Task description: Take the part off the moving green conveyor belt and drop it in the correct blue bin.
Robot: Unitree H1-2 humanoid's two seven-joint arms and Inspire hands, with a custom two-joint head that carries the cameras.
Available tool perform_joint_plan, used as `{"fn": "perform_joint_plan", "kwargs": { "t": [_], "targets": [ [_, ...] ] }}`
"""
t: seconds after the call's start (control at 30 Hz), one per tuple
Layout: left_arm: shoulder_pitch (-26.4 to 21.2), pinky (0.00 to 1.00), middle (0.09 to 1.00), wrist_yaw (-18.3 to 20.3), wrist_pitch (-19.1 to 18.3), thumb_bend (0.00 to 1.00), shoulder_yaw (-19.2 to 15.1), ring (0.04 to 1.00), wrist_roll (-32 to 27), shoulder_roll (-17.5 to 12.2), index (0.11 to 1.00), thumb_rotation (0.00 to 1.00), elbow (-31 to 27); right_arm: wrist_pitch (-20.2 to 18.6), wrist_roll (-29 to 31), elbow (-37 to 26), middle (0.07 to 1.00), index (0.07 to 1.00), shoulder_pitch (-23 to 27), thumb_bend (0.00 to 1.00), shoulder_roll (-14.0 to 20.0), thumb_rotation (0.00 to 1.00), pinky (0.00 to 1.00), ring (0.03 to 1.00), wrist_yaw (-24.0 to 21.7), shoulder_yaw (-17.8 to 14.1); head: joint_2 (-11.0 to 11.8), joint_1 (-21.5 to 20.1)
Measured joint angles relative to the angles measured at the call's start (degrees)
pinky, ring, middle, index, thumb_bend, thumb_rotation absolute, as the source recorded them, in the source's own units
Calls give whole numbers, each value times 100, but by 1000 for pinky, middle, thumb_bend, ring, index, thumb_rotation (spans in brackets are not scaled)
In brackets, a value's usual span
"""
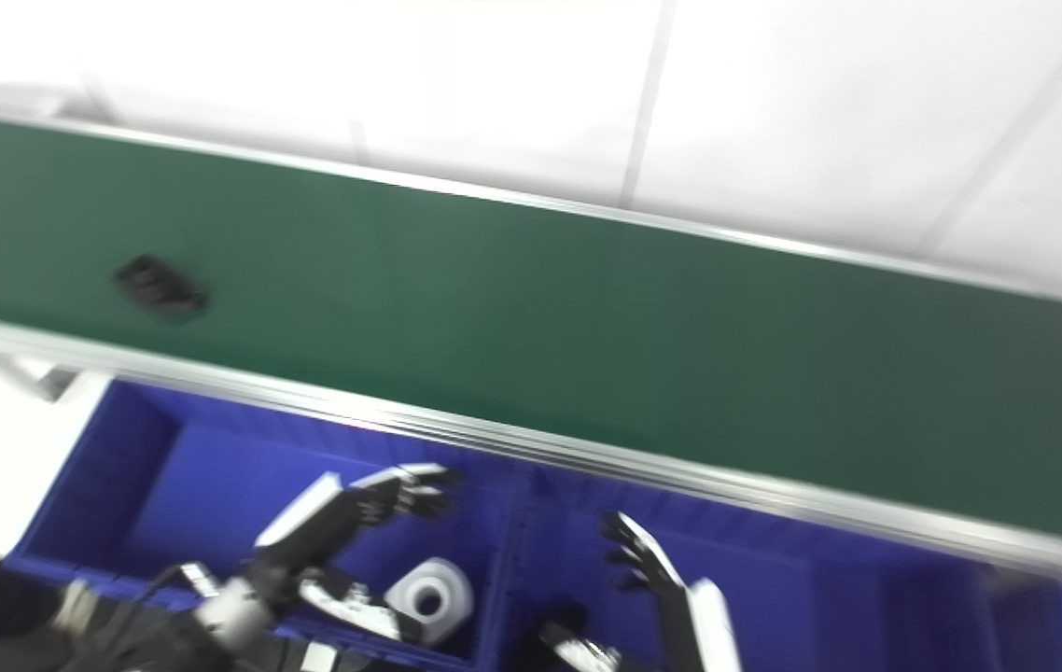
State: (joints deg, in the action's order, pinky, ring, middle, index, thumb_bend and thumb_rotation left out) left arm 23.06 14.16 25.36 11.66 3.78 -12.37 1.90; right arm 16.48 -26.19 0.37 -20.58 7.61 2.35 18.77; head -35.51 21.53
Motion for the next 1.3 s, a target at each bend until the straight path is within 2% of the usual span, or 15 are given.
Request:
{"fn": "perform_joint_plan", "kwargs": {
  "t": [0.03,0.07,0.1,0.2,0.33,0.47,0.63,0.8,1.07,1.1,1.3],
  "targets": [
    [-7,769,862,-25,3,738,26,805,16,-2,819,193,6,15,2,32,799,840,5,578,11,137,604,726,18,-17,0,0],
    [-25,773,863,-59,5,740,33,808,20,-6,818,191,30,44,2,54,796,838,21,575,17,125,597,722,57,-28,209,183],
    [-47,773,861,-108,7,744,38,810,33,-9,816,195,91,123,-2,111,793,837,36,569,17,115,587,717,76,-41,324,237],
    [-110,777,858,-305,5,749,125,816,158,-49,812,192,184,224,-24,297,790,836,100,564,17,110,580,714,90,-38,352,246],
    [-160,782,853,-518,6,766,250,822,187,-57,810,194,199,268,-36,374,782,829,156,573,18,102,569,703,93,-41,500,229],
    [-178,769,853,-666,6,768,344,818,192,-110,809,187,284,333,-33,431,780,828,187,578,16,101,569,705,94,-42,527,220],
    [-212,745,843,-951,5,782,505,804,295,-245,801,202,318,338,-38,444,780,828,186,580,9,111,566,700,94,-42,791,62],
    [-266,742,834,-1207,5,783,608,805,381,-317,791,201,322,353,-32,563,773,822,186,596,9,81,560,699,95,-49,809,44],
    [-342,743,835,-1231,5,782,690,806,261,-403,790,184,321,445,-30,528,762,813,201,586,-9,80,534,689,181,-94,800,-53],
    [-348,745,833,-1249,5,784,708,809,266,-417,790,190,321,467,-3,510,759,804,214,611,-14,42,539,695,191,-99,809,-96],
    [-367,736,832,-1416,5,785,838,803,319,-431,793,205,327,537,327,-41,764,795,333,603,-46,29,569,711,167,-220,782,-211]
  ]
}}
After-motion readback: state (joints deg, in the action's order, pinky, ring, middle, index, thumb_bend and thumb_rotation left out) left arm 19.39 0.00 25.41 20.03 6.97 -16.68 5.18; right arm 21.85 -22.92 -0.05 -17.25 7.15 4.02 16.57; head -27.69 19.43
